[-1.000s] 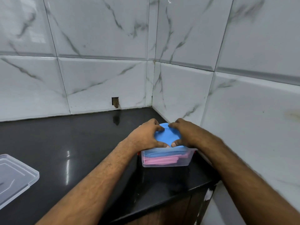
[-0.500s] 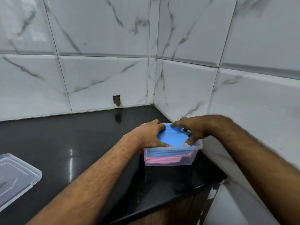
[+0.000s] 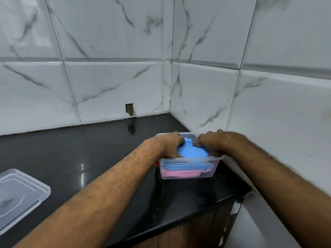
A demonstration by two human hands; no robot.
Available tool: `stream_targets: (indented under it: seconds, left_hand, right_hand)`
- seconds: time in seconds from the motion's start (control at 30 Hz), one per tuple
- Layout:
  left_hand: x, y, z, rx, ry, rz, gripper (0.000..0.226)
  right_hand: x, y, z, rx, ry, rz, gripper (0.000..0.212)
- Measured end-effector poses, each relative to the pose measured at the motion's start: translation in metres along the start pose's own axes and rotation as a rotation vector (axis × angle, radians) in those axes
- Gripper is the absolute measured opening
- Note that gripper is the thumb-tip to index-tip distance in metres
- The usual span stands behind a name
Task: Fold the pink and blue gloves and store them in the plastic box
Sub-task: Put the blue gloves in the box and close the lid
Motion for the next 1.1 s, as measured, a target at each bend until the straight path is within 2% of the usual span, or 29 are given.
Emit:
stream_targets:
  seconds: [0.13,0.23,0.3,0.4,0.57,0.87,1.1]
  left_hand:
    - [0.004,0.001,-0.003,0.001,0.058,0.009,0.064]
    - [0.014,-0.001,-0.002,0.076,0.128,0.001,0.057]
    - [0.025,-0.005,0.002,0.146,0.218,0.001,0.05]
    - [0.045,-0.01,0.009,0.161,0.383,0.036,0.04]
    - [0.084,-0.014,0.012,0.143,0.579,0.113,0.047]
    - [0.154,-0.041,-0.007,0.142,0.692,0.277,0.047]
    - [0.211,-0.082,-0.046,0.19,0.677,0.441,0.052]
  right_hand:
    - [0.005,-0.001,0.0,-0.032,0.05,-0.005,0.065]
    - [0.018,0.005,0.004,-0.13,0.107,-0.003,0.075]
    - [0.029,0.011,0.01,-0.205,0.148,0.023,0.078]
    - [0.043,0.01,0.022,-0.266,0.235,0.056,0.071]
    - [0.053,-0.025,0.04,-0.259,0.395,0.078,0.066]
    - [0.063,-0.108,0.073,-0.198,0.526,0.196,0.066]
    - [0.058,-0.187,0.094,-0.135,0.573,0.343,0.069]
Point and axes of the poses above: each hand's wrist, its own x-axis away from the middle knuckle, its own z-axis out of the back of the hand, y = z × x, the point moved 2 cm from there along -x, towards the middle knuckle, and after that the axes turned 14 degrees about -y, right-handed, at the moved point
